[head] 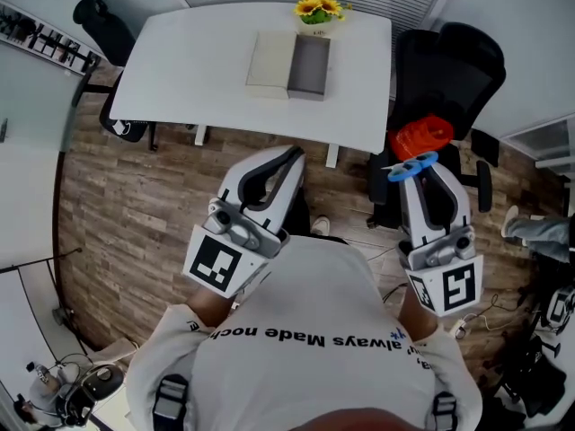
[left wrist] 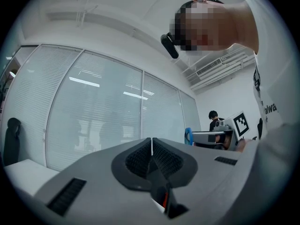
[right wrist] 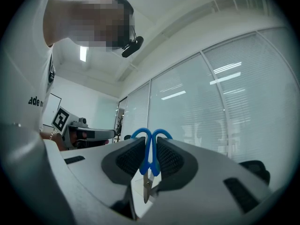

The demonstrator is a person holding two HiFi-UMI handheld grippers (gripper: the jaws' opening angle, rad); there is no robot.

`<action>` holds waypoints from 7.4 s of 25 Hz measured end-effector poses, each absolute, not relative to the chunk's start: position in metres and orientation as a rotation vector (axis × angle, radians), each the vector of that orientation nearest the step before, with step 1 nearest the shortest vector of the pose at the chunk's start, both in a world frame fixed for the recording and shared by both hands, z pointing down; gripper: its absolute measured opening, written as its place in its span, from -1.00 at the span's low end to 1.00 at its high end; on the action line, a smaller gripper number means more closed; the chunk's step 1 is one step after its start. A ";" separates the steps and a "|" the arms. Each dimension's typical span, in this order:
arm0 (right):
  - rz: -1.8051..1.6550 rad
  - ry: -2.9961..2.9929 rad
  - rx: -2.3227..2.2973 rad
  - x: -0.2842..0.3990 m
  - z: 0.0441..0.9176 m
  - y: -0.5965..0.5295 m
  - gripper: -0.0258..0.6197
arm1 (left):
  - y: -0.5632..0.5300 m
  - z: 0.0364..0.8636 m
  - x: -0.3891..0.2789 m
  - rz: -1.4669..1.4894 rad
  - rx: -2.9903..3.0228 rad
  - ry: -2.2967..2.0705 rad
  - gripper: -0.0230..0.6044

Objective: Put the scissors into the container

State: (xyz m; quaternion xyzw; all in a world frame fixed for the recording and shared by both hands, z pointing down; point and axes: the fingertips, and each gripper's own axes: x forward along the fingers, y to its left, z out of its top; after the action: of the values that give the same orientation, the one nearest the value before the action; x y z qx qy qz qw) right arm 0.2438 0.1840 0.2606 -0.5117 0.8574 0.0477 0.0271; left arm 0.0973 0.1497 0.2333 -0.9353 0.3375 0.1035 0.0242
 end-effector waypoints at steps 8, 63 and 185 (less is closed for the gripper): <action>0.166 2.658 -1.569 0.233 0.257 0.162 -0.65 | 0.125 0.229 0.090 0.354 -2.885 1.041 -0.84; 0.195 2.706 -1.571 0.122 0.250 -0.107 -0.65 | -0.145 0.236 -0.023 0.415 -2.908 1.076 -0.84; -0.739 3.069 -1.841 0.142 0.596 -0.234 -0.65 | -0.164 0.262 -0.008 0.411 -2.957 1.056 -0.84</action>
State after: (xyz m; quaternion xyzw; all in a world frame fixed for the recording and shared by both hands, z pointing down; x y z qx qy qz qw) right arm 0.1424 -0.2340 0.5962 -0.4873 0.8123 -0.1955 -0.2538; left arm -0.0082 -0.1638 0.2619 -0.9337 0.3335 0.1298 -0.0127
